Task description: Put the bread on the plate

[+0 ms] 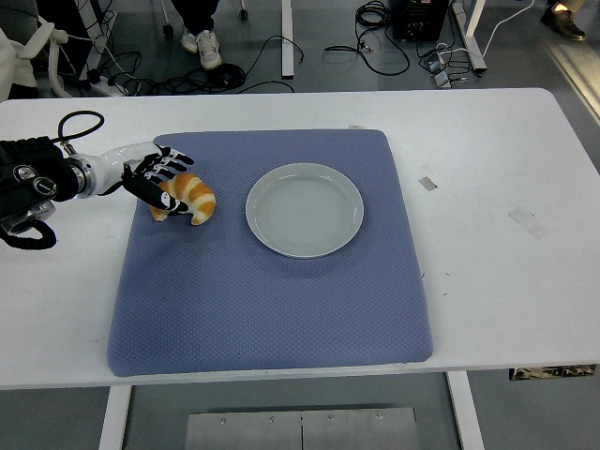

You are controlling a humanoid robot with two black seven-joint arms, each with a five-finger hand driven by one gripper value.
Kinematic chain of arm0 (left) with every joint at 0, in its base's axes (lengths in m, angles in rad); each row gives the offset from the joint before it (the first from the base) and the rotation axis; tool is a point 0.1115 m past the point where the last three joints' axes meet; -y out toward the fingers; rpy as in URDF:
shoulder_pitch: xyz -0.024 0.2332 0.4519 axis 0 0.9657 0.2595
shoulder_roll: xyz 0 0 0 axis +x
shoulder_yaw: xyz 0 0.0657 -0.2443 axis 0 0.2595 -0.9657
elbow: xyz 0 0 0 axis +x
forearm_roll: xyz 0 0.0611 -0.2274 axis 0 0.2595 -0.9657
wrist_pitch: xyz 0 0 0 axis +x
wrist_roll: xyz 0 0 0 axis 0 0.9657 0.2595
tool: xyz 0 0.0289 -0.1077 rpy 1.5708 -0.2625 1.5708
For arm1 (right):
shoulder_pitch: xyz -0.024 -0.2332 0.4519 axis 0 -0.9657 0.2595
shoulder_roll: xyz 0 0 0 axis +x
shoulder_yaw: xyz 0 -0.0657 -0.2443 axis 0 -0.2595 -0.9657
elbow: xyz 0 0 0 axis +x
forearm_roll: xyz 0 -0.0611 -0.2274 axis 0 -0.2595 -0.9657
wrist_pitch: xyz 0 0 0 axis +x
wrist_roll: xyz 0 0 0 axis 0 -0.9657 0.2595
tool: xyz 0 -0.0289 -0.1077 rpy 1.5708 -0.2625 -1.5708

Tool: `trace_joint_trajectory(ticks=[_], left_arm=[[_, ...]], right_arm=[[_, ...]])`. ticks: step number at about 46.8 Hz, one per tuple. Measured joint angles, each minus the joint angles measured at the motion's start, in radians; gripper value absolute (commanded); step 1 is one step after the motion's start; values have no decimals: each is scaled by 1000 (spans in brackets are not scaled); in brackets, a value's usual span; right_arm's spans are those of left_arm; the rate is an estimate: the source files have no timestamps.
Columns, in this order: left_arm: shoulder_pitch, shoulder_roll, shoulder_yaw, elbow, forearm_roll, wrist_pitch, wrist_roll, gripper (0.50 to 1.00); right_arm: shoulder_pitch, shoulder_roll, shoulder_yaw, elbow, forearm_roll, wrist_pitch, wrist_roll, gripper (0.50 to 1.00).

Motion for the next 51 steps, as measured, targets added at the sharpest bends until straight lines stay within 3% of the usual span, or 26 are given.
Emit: trace_joint_trajectory(ticks=[5, 8, 26, 30, 39, 51], left_arm=[[2, -1, 1, 0, 0, 0, 0, 855], [4, -2, 1, 0, 0, 0, -1, 803], [3, -3, 38, 1, 0, 1, -1, 707], [1, -2, 38, 1, -1, 1, -1, 618], [-15, 2, 34, -1, -9, 0, 1, 503], [-40, 10, 28, -4, -16, -1, 0, 500]], right_arm=[[0, 0, 0, 0, 0, 0, 0, 1000], [0, 0, 0, 0, 0, 0, 0, 1000], [-1, 0, 0, 0, 0, 0, 0, 1000], [0, 0, 0, 0, 0, 0, 0, 1000], [0, 0, 0, 0, 0, 0, 0, 1000], [0, 0, 0, 0, 0, 0, 0, 1000]])
